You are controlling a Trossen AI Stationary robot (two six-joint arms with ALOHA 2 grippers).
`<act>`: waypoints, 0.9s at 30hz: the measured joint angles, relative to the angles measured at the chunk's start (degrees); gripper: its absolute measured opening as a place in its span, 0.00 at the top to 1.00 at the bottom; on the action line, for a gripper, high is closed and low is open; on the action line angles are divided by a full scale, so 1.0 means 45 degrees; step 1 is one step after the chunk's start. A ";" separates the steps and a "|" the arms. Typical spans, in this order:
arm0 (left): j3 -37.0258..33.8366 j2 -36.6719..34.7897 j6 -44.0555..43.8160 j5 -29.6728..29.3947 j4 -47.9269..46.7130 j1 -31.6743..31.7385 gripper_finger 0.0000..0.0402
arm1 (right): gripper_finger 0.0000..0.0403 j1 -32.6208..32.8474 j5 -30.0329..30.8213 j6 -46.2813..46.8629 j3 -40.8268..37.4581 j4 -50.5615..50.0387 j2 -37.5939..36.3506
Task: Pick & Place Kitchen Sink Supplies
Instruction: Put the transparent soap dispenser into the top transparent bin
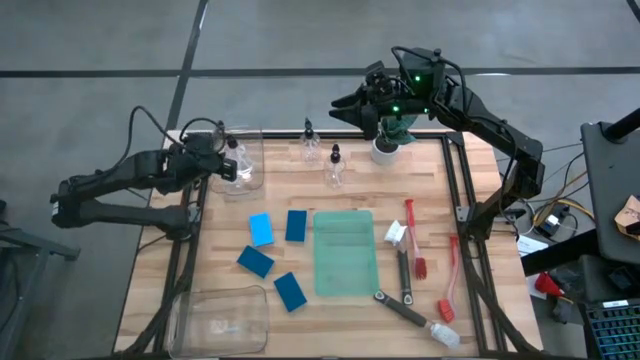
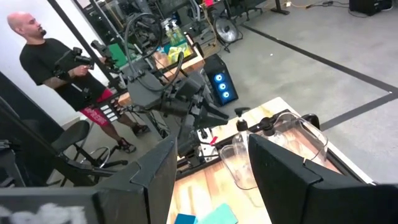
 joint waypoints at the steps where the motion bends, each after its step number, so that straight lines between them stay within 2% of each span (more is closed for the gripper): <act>1: -0.0077 -0.0047 0.0007 -0.0009 0.0105 0.0000 0.81 | 0.52 0.0000 0.0000 0.0000 0.0000 0.0000 -0.0004; 9: -0.0122 -0.0361 0.0325 -0.0009 0.1176 0.0005 0.84 | 0.52 -0.0015 0.0000 0.0000 0.0000 -0.0005 -0.0004; 16: -0.0125 -0.0395 0.0688 0.0501 0.2478 0.0006 0.79 | 0.52 -0.0010 0.0000 0.0000 0.0000 -0.0015 -0.0004; 20: -0.0157 -0.0357 0.1576 0.1380 0.4664 0.0015 0.71 | 0.52 -0.0010 0.0002 0.0000 -0.0005 -0.0031 -0.0004; 23: -0.0289 -0.0062 0.2510 0.2107 0.7251 0.0014 0.61 | 0.52 0.0000 0.0005 0.0000 -0.0005 -0.0034 -0.0004; 27: -0.0294 0.0896 0.2625 0.2483 0.9344 0.0033 0.47 | 0.52 0.0000 0.0005 0.0000 -0.0005 -0.0034 -0.0004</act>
